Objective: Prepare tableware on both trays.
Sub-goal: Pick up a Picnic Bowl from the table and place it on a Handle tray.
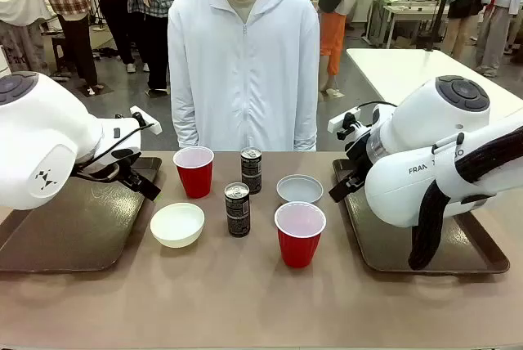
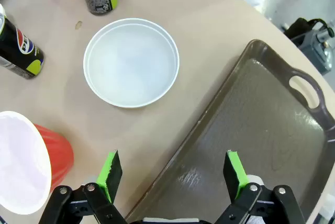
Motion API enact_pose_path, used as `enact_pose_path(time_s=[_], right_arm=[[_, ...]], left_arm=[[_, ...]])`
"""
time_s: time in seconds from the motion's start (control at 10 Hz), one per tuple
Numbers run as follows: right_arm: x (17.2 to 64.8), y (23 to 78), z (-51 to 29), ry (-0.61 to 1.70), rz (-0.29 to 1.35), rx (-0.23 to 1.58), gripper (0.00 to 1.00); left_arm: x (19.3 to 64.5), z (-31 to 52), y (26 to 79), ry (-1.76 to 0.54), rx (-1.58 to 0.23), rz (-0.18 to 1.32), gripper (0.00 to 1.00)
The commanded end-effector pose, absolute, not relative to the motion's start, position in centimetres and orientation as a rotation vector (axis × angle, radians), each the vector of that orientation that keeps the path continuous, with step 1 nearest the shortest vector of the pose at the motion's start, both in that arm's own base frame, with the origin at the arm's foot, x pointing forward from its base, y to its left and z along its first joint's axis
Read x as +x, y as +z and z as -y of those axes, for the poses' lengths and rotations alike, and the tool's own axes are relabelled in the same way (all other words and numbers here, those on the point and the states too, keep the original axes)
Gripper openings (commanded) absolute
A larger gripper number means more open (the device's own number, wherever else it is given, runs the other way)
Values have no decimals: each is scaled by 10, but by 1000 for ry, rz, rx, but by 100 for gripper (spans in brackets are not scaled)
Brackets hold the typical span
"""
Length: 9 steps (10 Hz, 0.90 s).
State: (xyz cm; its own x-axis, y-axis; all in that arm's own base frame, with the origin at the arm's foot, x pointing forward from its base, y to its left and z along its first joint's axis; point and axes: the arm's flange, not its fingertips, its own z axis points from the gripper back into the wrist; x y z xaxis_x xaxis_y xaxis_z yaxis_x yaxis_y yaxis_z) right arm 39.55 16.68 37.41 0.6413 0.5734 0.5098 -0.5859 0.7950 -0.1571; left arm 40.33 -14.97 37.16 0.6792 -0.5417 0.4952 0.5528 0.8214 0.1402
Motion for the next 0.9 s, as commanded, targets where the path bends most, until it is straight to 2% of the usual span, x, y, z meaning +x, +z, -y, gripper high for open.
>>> enact_pose_path(time_s=[0.0, 0.8], right_arm=[[395, 374, -167, 661, 573, 23, 100], [395, 374, -167, 661, 573, 23, 100]], left_arm=[[403, 150, 372, -615, -21, 549, 100], [403, 150, 372, -615, -21, 549, 100]])
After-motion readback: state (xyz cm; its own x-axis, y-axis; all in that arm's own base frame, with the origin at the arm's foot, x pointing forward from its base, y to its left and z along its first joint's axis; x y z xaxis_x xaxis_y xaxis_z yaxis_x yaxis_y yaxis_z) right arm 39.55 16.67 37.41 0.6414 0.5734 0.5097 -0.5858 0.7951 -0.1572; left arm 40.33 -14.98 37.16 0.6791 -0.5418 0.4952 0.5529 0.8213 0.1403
